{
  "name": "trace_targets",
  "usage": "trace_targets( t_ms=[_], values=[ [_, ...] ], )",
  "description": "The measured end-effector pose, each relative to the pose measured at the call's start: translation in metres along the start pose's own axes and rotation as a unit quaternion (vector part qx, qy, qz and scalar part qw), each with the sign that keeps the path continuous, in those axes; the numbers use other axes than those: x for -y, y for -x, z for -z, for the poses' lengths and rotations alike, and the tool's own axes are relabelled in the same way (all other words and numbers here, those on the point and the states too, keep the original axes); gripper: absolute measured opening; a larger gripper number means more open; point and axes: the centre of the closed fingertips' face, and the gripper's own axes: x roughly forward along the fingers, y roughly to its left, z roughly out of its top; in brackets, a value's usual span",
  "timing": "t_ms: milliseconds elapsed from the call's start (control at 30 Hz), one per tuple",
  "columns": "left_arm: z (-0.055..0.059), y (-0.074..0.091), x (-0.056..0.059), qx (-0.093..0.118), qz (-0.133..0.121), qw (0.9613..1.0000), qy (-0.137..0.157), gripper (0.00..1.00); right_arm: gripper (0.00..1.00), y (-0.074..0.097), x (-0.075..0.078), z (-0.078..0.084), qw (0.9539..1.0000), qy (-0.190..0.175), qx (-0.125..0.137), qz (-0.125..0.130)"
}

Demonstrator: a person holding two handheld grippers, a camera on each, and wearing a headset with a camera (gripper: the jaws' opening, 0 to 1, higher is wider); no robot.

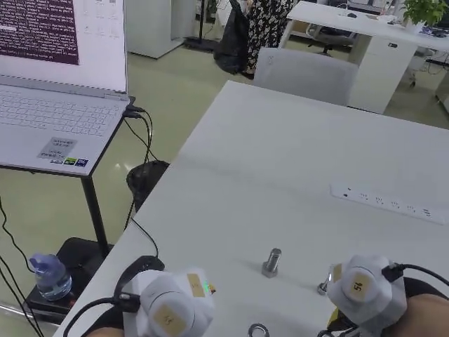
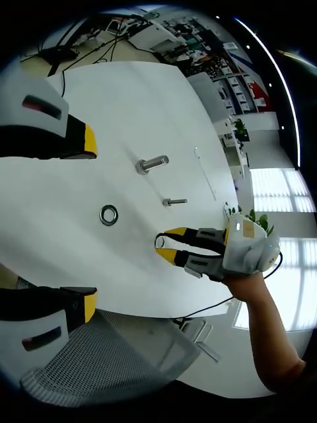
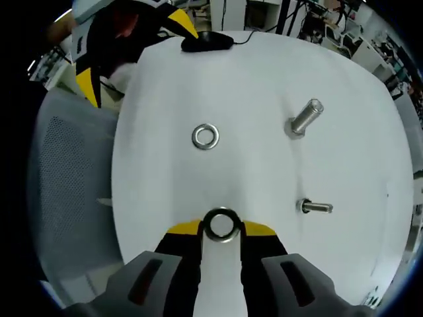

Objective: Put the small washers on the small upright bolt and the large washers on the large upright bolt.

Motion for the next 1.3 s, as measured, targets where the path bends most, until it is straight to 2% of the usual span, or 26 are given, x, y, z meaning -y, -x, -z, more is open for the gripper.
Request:
trace_targets(
  t_ms=[300, 567, 900, 1300],
  values=[
    [-0.002, 0.002, -0.001, 0.0, -0.003, 1.0, -0.003, 0.79, 0.22, 0.027, 0.019, -0.012, 0.9998, -0.009, -0.015, 0.011],
    [-0.001, 0.004, -0.005, 0.0, -0.008, 1.0, -0.002, 0.78, 0.22, 0.047, 0.04, -0.034, 0.9997, -0.013, -0.015, 0.017],
    [0.003, 0.006, -0.007, -0.001, -0.011, 0.9999, 0.001, 0.78, 0.22, 0.052, 0.054, -0.053, 0.9994, 0.004, -0.026, 0.023],
    [0.007, 0.006, -0.013, -0.001, -0.014, 0.9999, 0.01, 0.79, 0.22, 0.046, 0.072, -0.083, 0.9996, 0.011, -0.015, 0.022]
  ],
)
